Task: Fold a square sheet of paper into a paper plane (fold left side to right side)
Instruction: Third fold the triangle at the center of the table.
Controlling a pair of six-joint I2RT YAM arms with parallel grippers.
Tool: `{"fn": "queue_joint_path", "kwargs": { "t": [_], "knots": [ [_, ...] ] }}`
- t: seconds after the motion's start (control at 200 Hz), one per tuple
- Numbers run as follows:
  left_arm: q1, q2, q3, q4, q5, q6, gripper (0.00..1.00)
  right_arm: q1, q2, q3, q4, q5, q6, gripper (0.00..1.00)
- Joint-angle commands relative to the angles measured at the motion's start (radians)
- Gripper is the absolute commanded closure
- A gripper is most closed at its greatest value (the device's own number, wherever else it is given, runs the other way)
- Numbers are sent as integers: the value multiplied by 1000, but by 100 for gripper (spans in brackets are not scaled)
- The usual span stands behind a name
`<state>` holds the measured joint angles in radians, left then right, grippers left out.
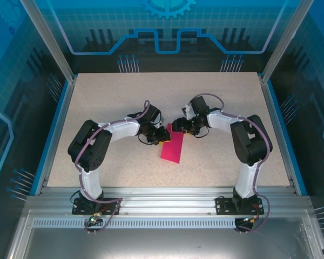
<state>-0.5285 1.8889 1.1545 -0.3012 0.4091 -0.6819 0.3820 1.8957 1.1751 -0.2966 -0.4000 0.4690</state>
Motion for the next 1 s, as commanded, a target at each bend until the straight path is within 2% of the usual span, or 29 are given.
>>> {"fn": "queue_joint_path", "kwargs": {
  "t": [0.0,0.09,0.255,0.4,0.515,0.71,0.83,0.995],
  "knots": [
    [-20,-16,-11,-16,-22,-17,79,12,-127,-32,-20,51,-64,18],
    [-35,-23,-10,-23,-39,-28,84,14,-225,-90,-32,74,-103,14],
    [-48,-40,-14,-40,-67,-55,90,66,-474,-287,-24,121,-187,13],
    [-53,-47,-19,-51,-78,-74,91,218,-710,-507,0,242,-230,12],
    [-57,-50,-18,-64,-90,-74,91,367,-801,-588,20,359,-254,11],
    [-59,-57,-32,-62,-99,-81,91,642,-734,-559,17,627,-361,11],
    [-61,-57,-32,-60,-98,-81,91,744,-628,-509,50,731,-438,11],
    [-62,-56,-29,-64,-96,-77,91,826,-449,-429,87,851,-520,12]
  ]
}}
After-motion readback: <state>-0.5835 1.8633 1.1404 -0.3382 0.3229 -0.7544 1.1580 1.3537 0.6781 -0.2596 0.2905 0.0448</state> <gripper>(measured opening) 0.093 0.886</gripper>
